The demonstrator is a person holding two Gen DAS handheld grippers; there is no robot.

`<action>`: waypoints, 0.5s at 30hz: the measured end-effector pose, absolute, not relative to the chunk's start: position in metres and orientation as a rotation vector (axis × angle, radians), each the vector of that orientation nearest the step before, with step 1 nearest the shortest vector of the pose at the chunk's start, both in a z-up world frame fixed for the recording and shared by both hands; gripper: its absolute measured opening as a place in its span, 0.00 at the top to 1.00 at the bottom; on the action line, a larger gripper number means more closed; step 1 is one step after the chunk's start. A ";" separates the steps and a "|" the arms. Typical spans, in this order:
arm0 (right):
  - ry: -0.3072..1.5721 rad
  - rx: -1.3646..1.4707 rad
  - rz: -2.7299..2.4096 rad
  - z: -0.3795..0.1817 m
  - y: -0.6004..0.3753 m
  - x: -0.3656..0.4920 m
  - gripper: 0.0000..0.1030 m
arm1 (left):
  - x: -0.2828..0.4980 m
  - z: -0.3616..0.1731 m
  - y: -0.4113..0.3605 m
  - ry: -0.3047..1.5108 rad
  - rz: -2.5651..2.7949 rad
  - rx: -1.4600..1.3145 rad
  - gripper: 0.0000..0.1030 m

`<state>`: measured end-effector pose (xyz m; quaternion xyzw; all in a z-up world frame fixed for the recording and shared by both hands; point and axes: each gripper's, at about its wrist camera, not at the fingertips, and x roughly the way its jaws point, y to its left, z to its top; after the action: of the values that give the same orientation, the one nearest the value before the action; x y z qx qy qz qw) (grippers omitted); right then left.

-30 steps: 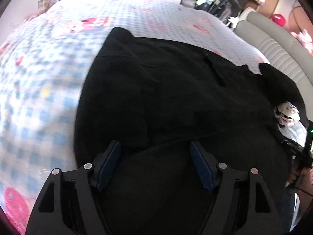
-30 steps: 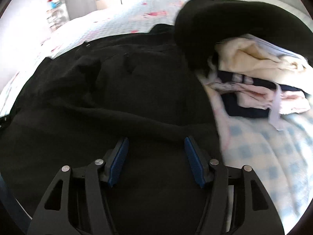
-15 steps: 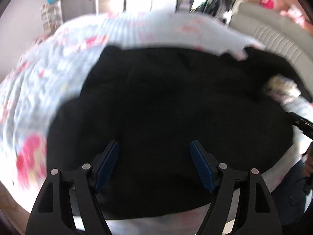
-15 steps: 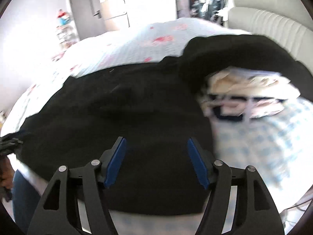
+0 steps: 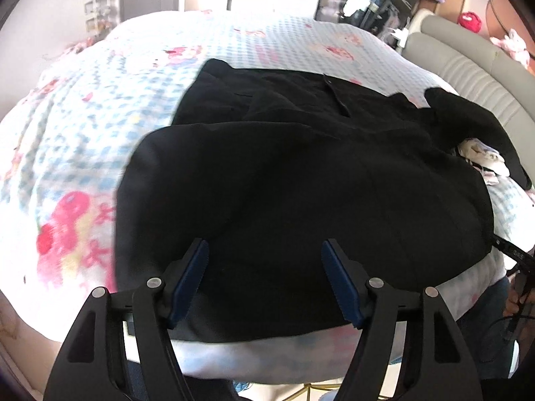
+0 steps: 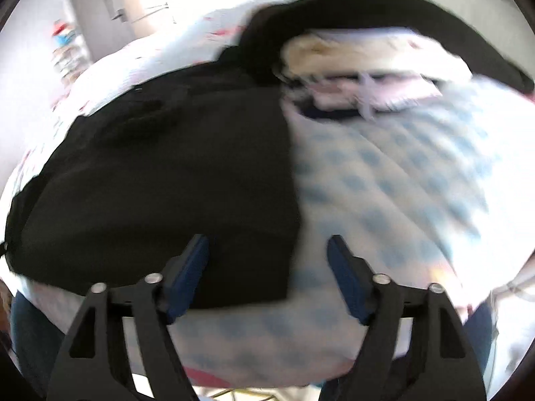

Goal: Fold clothes

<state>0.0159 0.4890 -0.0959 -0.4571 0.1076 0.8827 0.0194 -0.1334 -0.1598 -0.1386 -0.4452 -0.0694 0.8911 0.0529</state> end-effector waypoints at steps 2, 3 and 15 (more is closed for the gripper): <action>0.430 -1.420 2.730 -0.097 0.499 0.025 0.27 | -0.124 -0.135 -0.170 -0.298 2.705 -1.349 0.30; 0.442 -1.414 2.732 -0.095 0.501 0.029 0.27 | -0.119 -0.134 -0.174 -0.346 2.703 -1.347 0.30; 0.809 -1.652 2.850 -0.102 0.474 0.036 0.27 | -0.087 -0.174 -0.191 -0.870 2.463 -1.388 0.29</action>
<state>0.0360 0.4744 -0.1022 -0.4832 0.2368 0.8336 -0.1247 -0.0868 -0.1912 -0.1739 -0.4673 -0.2930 0.8291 0.0917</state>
